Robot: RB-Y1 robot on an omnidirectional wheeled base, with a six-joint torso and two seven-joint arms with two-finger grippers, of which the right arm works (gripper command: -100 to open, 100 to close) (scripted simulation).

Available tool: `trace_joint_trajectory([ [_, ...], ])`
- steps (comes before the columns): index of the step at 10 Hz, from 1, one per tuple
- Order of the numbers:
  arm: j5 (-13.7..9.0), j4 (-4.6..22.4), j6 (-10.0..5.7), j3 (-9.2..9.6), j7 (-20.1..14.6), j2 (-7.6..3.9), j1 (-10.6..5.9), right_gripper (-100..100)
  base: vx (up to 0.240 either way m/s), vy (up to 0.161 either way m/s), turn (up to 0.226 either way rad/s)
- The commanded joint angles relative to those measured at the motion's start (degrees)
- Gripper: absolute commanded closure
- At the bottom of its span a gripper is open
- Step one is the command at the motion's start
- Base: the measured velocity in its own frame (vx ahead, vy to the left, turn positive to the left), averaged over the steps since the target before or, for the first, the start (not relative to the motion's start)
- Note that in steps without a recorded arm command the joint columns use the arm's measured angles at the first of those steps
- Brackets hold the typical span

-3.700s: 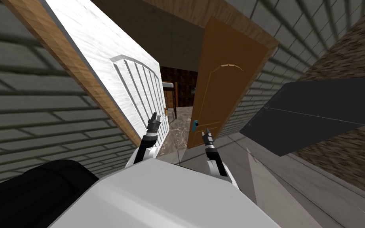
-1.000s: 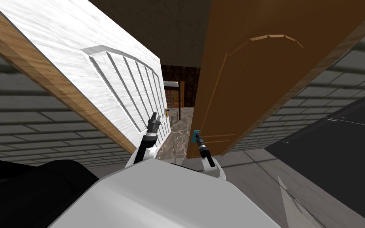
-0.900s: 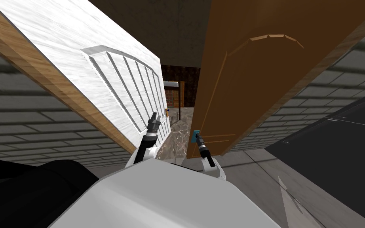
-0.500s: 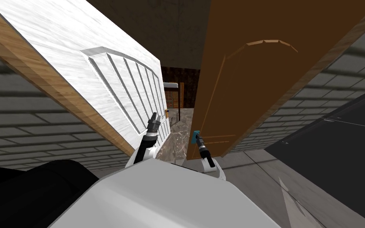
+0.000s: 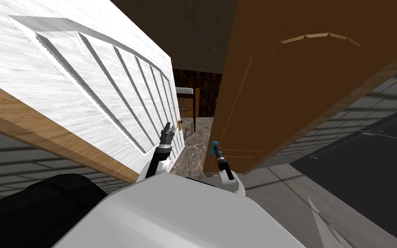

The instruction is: Push the door open

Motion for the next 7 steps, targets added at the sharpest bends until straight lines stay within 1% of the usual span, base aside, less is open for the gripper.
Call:
trace_joint_trajectory([
  [1, 0.0, 0.6, -0.25, -1.74, 0.5, 0.09, -0.83, 100, 0.135, 0.109, -0.046],
  [2, 0.0, 0.8, -0.23, -2.22, 0.7, 0.29, -1.03, 100, 0.105, 0.082, -0.080],
  [3, 0.0, 1.3, -0.21, -3.19, 1.1, 0.68, -1.43, 100, 0.120, 0.100, -0.104],
  [7, 0.0, 2.4, -0.16, -5.25, 2.0, 1.56, -2.28, 100, 0.103, 0.082, -0.056],
])
